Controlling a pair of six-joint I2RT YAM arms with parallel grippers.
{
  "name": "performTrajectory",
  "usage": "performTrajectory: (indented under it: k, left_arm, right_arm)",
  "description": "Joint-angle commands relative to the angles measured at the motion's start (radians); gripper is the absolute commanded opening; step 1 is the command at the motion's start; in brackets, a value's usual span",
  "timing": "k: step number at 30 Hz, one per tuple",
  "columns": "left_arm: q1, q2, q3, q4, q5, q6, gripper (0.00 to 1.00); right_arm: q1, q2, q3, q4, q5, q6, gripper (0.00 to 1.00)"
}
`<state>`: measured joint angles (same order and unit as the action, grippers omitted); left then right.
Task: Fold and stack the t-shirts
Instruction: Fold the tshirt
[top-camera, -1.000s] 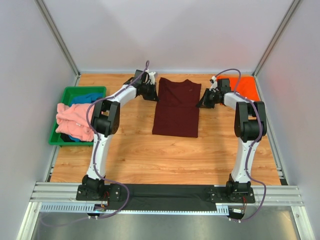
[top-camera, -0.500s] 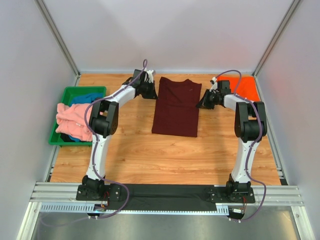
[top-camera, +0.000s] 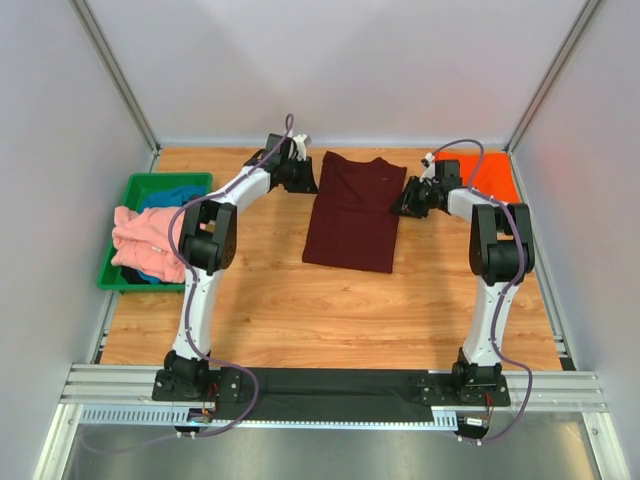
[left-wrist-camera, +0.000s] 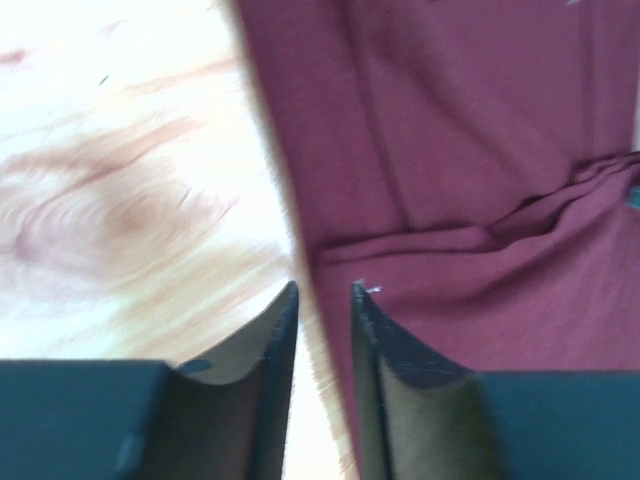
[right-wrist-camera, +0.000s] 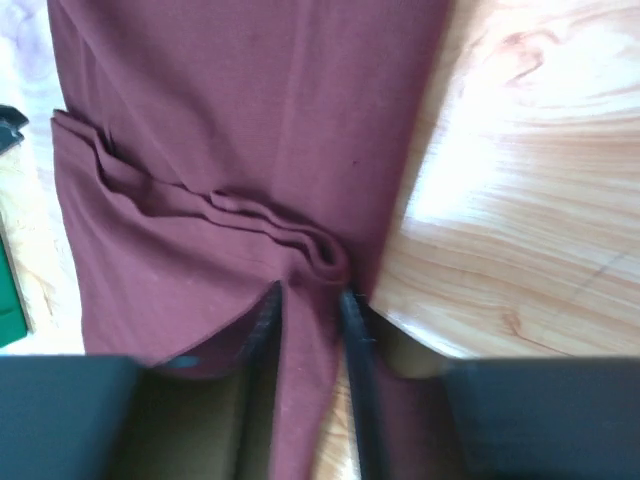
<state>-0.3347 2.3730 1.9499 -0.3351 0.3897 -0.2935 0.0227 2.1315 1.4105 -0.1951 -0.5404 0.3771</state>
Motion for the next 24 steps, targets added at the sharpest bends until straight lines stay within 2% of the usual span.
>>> performTrajectory:
  k: [1,3,4,5,8,12,14,19,24]
  left_arm:
    - [0.008,-0.073,0.021,-0.067,-0.058,0.016,0.36]
    - [0.008,-0.134,-0.009,-0.12,-0.116,0.011,0.48]
    - [0.008,-0.159,-0.031,-0.128,-0.127,0.014,0.55]
    - [0.008,-0.185,-0.057,-0.13,-0.129,0.007,0.66]
    - [0.006,-0.314,-0.219,-0.137,-0.111,-0.015,0.66]
    - [-0.016,-0.42,-0.416,-0.099,-0.042,-0.029,0.66]
    - [-0.039,-0.445,-0.5,-0.1,-0.051,-0.021,0.66]
    - [-0.085,-0.477,-0.594,-0.104,-0.026,-0.041,0.66]
    - [-0.092,-0.491,-0.661,-0.081,-0.022,-0.078,0.65]
  right_arm:
    - [-0.009,-0.042,0.056,-0.075,0.043,0.005,0.35]
    - [-0.009,-0.099,0.074,-0.199,0.095,0.025,0.46]
    - [-0.01,-0.116,0.097,-0.325,0.144,0.061,0.48]
    - [-0.01,-0.125,0.102,-0.372,0.135,0.066,0.49]
    - [0.005,-0.208,0.015,-0.424,0.074,0.071,0.55]
    - [0.051,-0.335,-0.096,-0.481,0.118,0.023,0.57]
    - [0.06,-0.372,-0.177,-0.491,0.14,0.029,0.57]
    - [0.086,-0.484,-0.349,-0.413,0.132,0.048,0.57]
    - [0.094,-0.504,-0.455,-0.322,0.057,0.069,0.56]
